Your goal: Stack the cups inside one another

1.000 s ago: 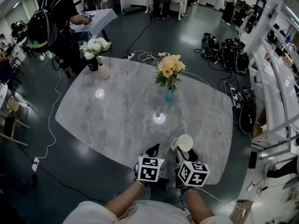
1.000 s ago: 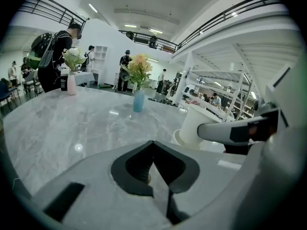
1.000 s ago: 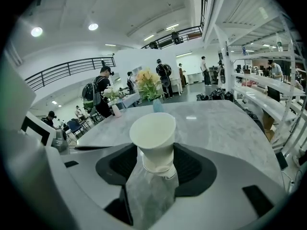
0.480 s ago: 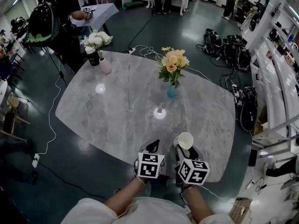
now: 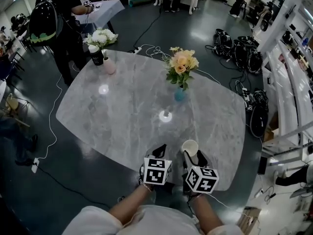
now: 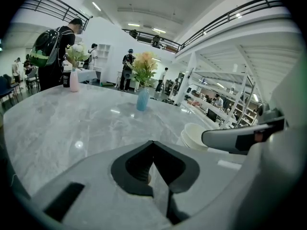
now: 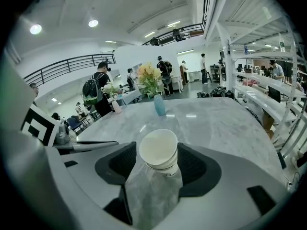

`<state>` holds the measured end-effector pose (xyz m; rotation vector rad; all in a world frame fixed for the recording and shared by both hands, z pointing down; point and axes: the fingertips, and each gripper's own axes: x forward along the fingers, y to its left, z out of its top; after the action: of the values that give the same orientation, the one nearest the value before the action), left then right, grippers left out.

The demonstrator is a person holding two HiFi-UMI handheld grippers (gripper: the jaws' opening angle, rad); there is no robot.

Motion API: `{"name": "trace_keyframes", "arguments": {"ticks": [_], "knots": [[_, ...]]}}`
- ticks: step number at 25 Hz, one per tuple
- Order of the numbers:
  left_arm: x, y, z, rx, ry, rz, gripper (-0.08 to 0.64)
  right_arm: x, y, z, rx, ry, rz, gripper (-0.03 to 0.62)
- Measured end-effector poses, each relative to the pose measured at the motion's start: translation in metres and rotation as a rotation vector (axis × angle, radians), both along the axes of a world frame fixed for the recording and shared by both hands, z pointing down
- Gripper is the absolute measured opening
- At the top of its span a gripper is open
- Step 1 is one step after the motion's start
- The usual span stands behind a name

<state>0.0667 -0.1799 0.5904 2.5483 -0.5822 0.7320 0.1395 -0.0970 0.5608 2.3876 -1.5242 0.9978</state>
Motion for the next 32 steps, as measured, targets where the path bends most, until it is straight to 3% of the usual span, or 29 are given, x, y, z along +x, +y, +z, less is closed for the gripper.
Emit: {"name": "trace_keyframes", "arguments": {"ticks": [19,23,32], "knots": [[0.002,-0.014,-0.009,0.013,0.016,-0.017,-0.005,0.029,0.003,-0.016,0.053,0.016,0.107,0.219],[-0.002,-0.017,-0.014,0.017,0.012,-0.018,-0.005,0.038,0.008,-0.022,0.055,0.037,0.142,0.12],[-0.021,-0.015,-0.032,0.026,0.044,0.031,-0.005,0.045,0.027,-0.037,0.1,0.043,0.257,0.025]]}}
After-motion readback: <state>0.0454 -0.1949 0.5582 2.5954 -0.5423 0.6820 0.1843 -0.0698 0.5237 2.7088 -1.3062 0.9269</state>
